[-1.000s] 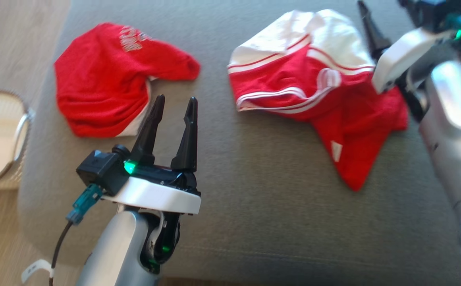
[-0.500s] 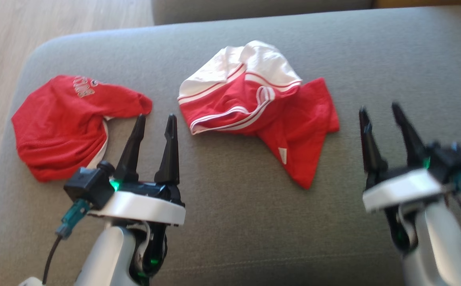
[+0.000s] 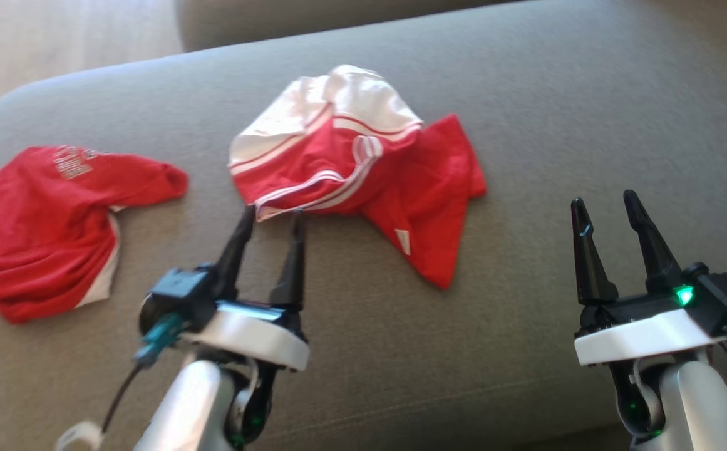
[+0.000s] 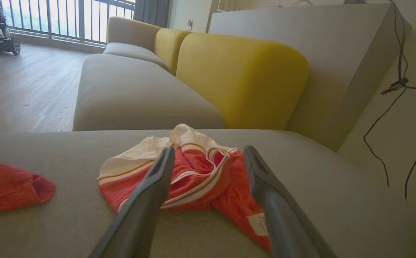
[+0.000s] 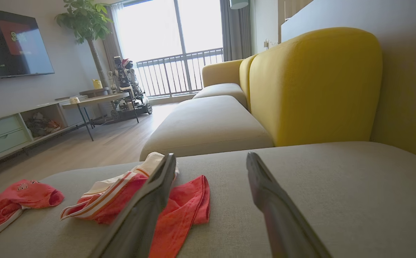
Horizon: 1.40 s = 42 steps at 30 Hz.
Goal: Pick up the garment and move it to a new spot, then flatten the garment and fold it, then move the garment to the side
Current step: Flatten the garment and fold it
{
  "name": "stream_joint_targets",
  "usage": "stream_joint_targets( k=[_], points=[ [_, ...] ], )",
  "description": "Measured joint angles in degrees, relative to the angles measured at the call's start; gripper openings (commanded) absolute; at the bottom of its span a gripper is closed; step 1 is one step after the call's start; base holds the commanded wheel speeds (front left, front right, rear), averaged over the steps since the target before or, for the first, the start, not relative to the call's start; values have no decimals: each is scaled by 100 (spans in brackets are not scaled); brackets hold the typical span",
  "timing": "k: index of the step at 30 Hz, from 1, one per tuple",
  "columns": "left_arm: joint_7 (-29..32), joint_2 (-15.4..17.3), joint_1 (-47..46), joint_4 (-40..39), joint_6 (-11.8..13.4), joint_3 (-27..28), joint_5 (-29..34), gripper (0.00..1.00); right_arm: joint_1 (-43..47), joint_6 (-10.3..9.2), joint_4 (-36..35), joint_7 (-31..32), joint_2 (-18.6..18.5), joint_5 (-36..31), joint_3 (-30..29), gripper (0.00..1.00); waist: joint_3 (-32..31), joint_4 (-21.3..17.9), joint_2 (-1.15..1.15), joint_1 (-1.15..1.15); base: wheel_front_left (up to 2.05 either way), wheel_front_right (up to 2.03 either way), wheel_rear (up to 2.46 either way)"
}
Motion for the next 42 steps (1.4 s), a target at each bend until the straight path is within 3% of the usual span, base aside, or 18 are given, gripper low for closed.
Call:
stream_joint_targets(
  k=[7,16,20,29,30,31,32,38,42],
  points=[
    [1,-5,-876,1280,-244,-580,383,100,-74,0,-27,0,3,111,155,100,220,-559,0,0,0,0,0],
    [1,111,-2349,2648,30,-851,1349,100,-236,0,-254,0,3,274,21,100,614,-1357,0,0,0,0,0],
    [1,237,-2963,3276,167,-979,1693,100,-276,0,-407,0,4,-13,70,100,804,-1691,0,0,0,0,0],
    [107,412,-3459,4369,478,-1109,2056,100,-311,0,-535,0,4,-12,71,100,874,-1917,0,0,0,0,0],
    [107,413,-3494,4430,490,-1132,2064,79,-309,0,-537,0,4,-11,64,100,871,-1903,0,0,0,0,0],
    [105,408,-3524,4489,494,-1158,2065,35,-309,0,-537,0,4,-11,63,100,867,-1883,0,0,0,0,0],
    [104,396,-3552,4548,493,-1173,2065,0,-309,0,-539,0,4,-11,64,100,863,-1856,0,0,0,0,0],
    [45,316,-3570,4558,472,-1169,1969,0,-309,0,-550,0,4,-12,66,100,834,-1659,0,0,0,0,0],
    [40,326,-3549,3743,577,-1109,1838,0,-309,0,-554,0,4,-13,35,100,781,-1457,0,0,0,0,0]
  ],
)
